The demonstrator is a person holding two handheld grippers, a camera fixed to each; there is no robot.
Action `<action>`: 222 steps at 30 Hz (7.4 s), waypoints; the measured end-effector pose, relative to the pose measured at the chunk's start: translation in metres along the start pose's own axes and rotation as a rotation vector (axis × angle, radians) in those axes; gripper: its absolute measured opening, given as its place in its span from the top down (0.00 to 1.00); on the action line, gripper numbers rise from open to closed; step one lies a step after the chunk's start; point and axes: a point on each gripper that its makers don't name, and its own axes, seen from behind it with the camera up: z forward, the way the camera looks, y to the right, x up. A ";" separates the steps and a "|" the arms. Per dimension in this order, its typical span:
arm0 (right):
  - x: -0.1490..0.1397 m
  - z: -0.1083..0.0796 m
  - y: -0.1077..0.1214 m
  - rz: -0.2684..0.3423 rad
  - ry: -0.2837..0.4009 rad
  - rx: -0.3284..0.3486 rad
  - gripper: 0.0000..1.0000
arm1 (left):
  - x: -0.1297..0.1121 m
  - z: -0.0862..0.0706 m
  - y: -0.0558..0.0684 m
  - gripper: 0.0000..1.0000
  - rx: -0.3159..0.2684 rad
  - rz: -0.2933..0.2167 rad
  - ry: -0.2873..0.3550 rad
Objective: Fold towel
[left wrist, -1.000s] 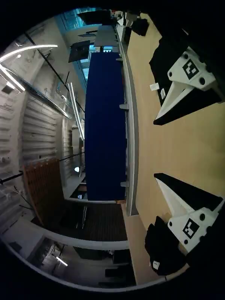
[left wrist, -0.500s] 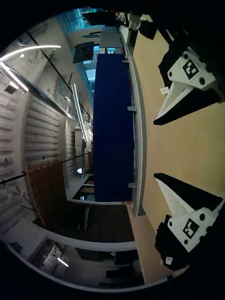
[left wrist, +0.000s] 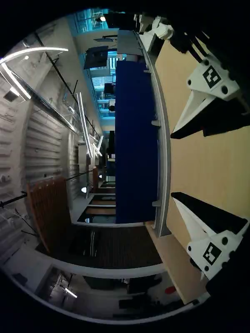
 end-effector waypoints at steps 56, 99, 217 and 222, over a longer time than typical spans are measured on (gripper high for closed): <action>-0.024 -0.015 -0.073 -0.192 -0.287 0.312 0.00 | -0.021 0.003 0.087 0.05 -0.340 0.096 -0.269; -0.192 -0.041 -0.074 -0.257 -0.542 0.372 0.00 | -0.196 -0.024 0.109 0.05 -0.419 0.189 -0.562; -0.322 -0.104 -0.092 -0.217 -0.904 0.527 0.77 | -0.304 -0.075 0.136 0.67 -0.562 0.331 -0.909; -0.321 -0.103 -0.092 -0.212 -0.909 0.520 0.83 | -0.305 -0.073 0.133 0.79 -0.545 0.322 -0.916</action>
